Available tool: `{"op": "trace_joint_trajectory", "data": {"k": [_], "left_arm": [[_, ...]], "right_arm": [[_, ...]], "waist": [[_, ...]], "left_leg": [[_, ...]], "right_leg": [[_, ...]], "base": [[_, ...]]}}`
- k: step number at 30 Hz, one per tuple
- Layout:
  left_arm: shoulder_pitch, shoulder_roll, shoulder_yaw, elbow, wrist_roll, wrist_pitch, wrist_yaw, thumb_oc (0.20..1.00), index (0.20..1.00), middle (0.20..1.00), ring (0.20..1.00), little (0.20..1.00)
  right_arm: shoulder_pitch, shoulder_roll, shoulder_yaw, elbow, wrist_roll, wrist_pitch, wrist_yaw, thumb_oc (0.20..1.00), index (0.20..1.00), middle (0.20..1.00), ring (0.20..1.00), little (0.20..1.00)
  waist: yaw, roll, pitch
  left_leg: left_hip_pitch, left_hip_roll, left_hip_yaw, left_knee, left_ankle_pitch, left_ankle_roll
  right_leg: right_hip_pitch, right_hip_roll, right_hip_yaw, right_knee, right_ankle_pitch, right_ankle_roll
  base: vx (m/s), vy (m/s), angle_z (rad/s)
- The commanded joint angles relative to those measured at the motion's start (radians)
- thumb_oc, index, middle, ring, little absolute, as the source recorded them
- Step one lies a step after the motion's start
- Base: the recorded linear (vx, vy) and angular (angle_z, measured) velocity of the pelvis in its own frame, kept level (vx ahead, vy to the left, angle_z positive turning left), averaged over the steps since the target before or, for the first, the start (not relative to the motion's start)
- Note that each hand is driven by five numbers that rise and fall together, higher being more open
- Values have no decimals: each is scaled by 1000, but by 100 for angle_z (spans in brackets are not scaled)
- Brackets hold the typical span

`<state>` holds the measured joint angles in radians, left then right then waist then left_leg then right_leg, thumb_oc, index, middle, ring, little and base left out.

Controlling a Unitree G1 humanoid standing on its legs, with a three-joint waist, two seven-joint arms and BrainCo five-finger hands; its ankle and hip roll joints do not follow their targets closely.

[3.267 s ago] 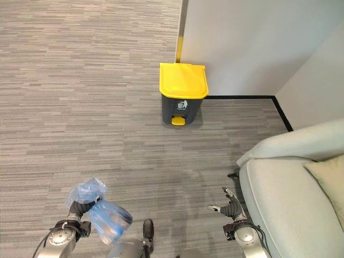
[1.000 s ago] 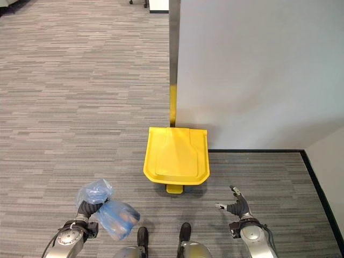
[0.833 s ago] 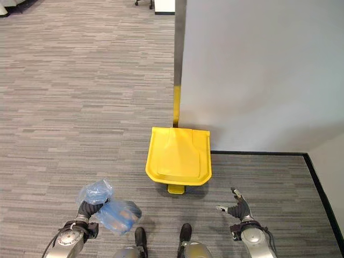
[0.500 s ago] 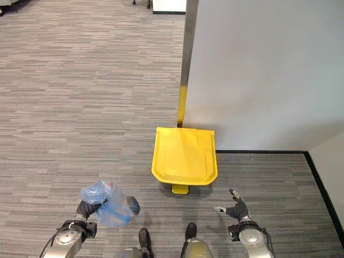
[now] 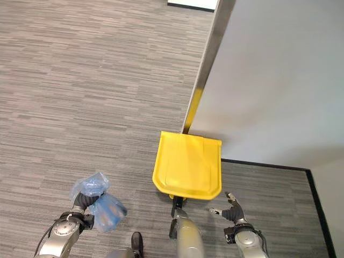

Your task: Gather garbage on tea table into small bin, then transfer packed bag to large trash can.

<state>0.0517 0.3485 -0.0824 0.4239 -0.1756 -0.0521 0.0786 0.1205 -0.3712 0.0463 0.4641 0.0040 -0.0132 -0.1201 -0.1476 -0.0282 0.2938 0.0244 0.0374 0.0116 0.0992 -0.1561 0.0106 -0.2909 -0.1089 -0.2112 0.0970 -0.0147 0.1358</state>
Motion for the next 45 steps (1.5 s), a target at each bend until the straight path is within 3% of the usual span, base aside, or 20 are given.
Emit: {"op": "trace_joint_trajectory", "data": {"k": [1, 2, 4, 7, 14, 18, 23, 31, 34, 35, 36, 45], "left_arm": [[1, 66, 4, -69, 7, -63, 2, 200, 200, 200, 200, 200], [8, 58, 7, -67, -5, -66, 3, 200, 200, 200, 200, 200], [-2, 57, 14, -54, -15, -73, 13, 200, 200, 200, 200, 200], [-16, 57, 21, -53, -20, -77, 21, 200, 200, 200, 200, 200], [4, 45, 38, -76, -25, -74, 11, 200, 200, 200, 200, 200], [13, 33, 16, -81, -13, -72, -15, 200, 200, 200, 200, 200], [-23, 37, -33, -70, -14, -80, -30, 200, 200, 200, 200, 200], [-131, 66, -151, -80, -68, -111, -16, 200, 200, 200, 200, 200], [-241, 96, -238, -123, -95, -145, -24, 200, 200, 200, 200, 200], [-243, 96, -238, -122, -95, -145, -25, 200, 200, 200, 200, 200], [-287, 108, -282, -158, -104, -156, -42, 200, 200, 200, 200, 200], [-415, 109, -359, -239, -82, -160, -63, 200, 200, 200, 200, 200]], "right_arm": [[17, -41, -24, 3, 45, -28, -22, 1000, 1000, 1000, 1000, 1000], [14, -54, -36, 1, 50, -28, -28, 1000, 1000, 1000, 1000, 1000], [-2, -58, -59, 6, 87, -40, -46, 1000, 1000, 1000, 1000, 1000], [-26, -57, -72, 0, 106, -51, -60, 1000, 1000, 1000, 1000, 1000], [-75, -5, -56, -42, 164, -61, -56, 1000, 1000, 1000, 1000, 1000], [-136, 37, 25, -88, 223, -65, -2, 1000, 1000, 1000, 1000, 1000], [-237, 47, 111, -87, 265, -81, 20, 1000, 1000, 1000, 1000, 1000], [-590, 74, 267, 42, 299, -82, -18, 1000, 1000, 1000, 1000, 1000], [-844, 6, 323, 127, 284, -78, -49, 1000, 1000, 1000, 1000, 1000], [-847, 5, 323, 129, 285, -79, -48, 1000, 1000, 1000, 1000, 1000], [-921, -48, 346, 158, 269, -71, -50, 1000, 1000, 1000, 1000, 1000], [-991, -133, 376, 228, 246, -48, -31, 1000, 1000, 1000, 1000, 1000]], "waist": [[-53, -44, -81], [-58, -35, -85], [-64, -10, -95], [-74, 10, -104], [-47, 7, -102], [-12, 6, -89], [13, 11, -79], [77, 21, -58], [92, 12, -40], [92, 12, -39], [88, 5, -33], [62, -25, -21]], "left_leg": [[177, -60, 39, 197, -249, -50], [166, -36, 42, 231, -235, -57], [166, -16, 20, 181, -184, -66], [180, -19, 26, 111, -187, -62], [191, -59, 47, 32, -230, -31], [225, -92, 41, -3, -244, -8], [243, -91, 22, -8, -256, -8], [206, -77, -13, 18, -264, -16], [160, -73, -13, 32, -251, -22], [160, -73, -14, 33, -251, -22], [153, -72, -11, 30, -248, -24], [173, -75, 20, 18, -262, -23]], "right_leg": [[-107, -13, 65, -22, 169, -2], [-111, -8, 61, -2, 164, -4], [-133, 17, 59, 15, 161, 0], [-169, 34, 58, 5, 172, 6], [-194, 36, 93, -22, 209, 32], [-187, 15, 104, -37, 228, 44], [-184, -11, 87, -47, 233, 37], [-219, -39, 56, -39, 244, 24], [-244, -38, 55, -32, 247, 24], [-245, -38, 55, -31, 246, 24], [-254, -35, 56, -29, 246, 25], [-255, -36, 36, -37, 257, 43]], "base": [[207, -111, 84], [304, -145, 66], [195, -64, 27], [36, 35, 17], [-33, 62, -18], [-36, 60, -15], [3, -5, 23], [-5, -45, 29], [-60, -53, 6], [-79, -51, 18], [-70, -27, 5], [-36, -13, -8]]}}
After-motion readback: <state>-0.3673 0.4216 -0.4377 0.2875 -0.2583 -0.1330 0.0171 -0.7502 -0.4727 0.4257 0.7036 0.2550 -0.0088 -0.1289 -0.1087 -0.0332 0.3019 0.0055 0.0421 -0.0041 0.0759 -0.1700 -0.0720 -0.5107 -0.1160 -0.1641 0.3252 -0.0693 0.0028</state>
